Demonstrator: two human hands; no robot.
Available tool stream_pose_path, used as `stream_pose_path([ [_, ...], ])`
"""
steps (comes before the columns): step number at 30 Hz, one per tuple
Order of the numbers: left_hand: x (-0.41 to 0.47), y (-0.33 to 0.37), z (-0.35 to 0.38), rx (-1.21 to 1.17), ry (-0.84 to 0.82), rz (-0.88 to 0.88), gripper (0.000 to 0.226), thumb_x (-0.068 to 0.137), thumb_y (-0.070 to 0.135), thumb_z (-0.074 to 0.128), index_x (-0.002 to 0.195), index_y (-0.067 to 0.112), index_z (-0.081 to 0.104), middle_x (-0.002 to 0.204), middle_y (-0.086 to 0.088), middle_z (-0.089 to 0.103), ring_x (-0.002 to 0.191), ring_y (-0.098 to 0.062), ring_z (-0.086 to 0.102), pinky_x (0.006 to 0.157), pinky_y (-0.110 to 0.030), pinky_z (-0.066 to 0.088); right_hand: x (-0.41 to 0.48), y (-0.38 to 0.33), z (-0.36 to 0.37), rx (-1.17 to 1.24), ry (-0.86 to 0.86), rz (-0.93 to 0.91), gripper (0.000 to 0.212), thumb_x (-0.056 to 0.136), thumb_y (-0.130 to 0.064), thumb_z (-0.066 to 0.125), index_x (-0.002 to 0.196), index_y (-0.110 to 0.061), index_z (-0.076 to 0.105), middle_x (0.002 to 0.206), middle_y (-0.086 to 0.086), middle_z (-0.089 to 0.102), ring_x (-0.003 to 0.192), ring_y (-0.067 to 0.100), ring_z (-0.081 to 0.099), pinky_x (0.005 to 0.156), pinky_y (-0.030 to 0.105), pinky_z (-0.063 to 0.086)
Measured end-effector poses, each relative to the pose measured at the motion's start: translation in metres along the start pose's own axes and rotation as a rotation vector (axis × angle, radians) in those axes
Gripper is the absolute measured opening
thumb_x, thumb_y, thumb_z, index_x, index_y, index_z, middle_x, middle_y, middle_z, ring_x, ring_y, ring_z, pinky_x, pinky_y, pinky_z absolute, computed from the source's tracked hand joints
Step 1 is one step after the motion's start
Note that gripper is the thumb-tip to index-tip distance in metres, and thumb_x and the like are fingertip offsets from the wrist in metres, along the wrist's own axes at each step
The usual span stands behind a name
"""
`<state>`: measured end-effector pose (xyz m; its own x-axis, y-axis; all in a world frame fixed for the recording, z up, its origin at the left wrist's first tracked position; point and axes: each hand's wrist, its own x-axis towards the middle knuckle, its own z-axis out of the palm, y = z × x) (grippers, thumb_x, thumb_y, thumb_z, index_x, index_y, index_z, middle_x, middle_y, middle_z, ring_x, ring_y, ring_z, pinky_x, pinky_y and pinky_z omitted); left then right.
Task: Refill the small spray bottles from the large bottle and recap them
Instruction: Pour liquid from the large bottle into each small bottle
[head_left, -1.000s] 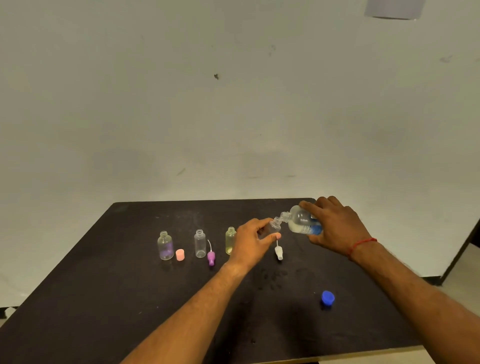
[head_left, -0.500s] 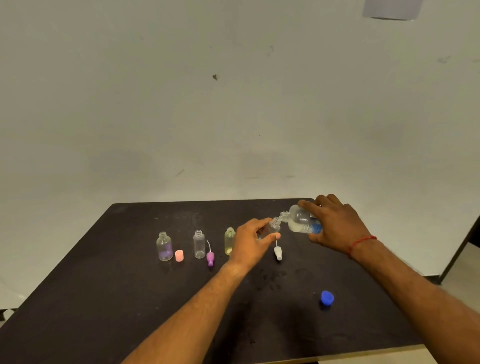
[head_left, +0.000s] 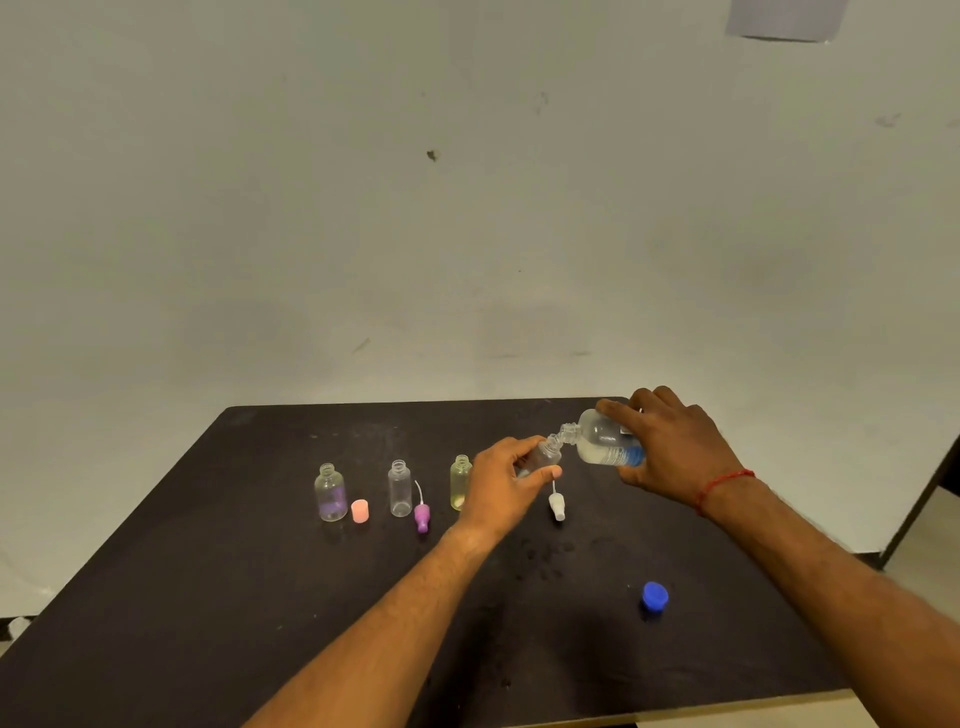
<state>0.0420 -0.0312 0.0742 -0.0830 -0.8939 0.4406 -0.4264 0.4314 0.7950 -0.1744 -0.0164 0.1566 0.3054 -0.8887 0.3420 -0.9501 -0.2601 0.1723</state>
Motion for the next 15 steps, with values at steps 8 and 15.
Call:
stream_pose_path([
  [8, -0.0003, 0.0005, -0.0013, -0.013, -0.005, -0.003, 0.041, 0.087, 0.031, 0.078, 0.126, 0.024, 0.069, 0.103, 0.011, 0.065, 0.089, 0.002, 0.058, 0.082, -0.016, 0.049, 0.0004, -0.0025, -0.0034, -0.022, -0.008, -0.006, 0.082, 0.076, -0.049, 0.073, 0.147, -0.032, 0.034, 0.130, 0.001, 0.051, 0.120, 0.021, 0.045, 0.090, 0.036, 0.047],
  [15, -0.0020, -0.0003, -0.0008, -0.024, 0.002, -0.012, 0.038, 0.086, 0.030, 0.078, 0.123, 0.025, 0.070, 0.101, 0.011, 0.064, 0.097, -0.012, 0.063, 0.087, -0.030, 0.055, 0.0006, -0.0035, -0.0043, -0.028, -0.010, -0.008, 0.082, 0.074, -0.045, 0.075, 0.145, -0.032, 0.037, 0.124, 0.001, 0.053, 0.116, 0.021, 0.047, 0.084, 0.036, 0.049],
])
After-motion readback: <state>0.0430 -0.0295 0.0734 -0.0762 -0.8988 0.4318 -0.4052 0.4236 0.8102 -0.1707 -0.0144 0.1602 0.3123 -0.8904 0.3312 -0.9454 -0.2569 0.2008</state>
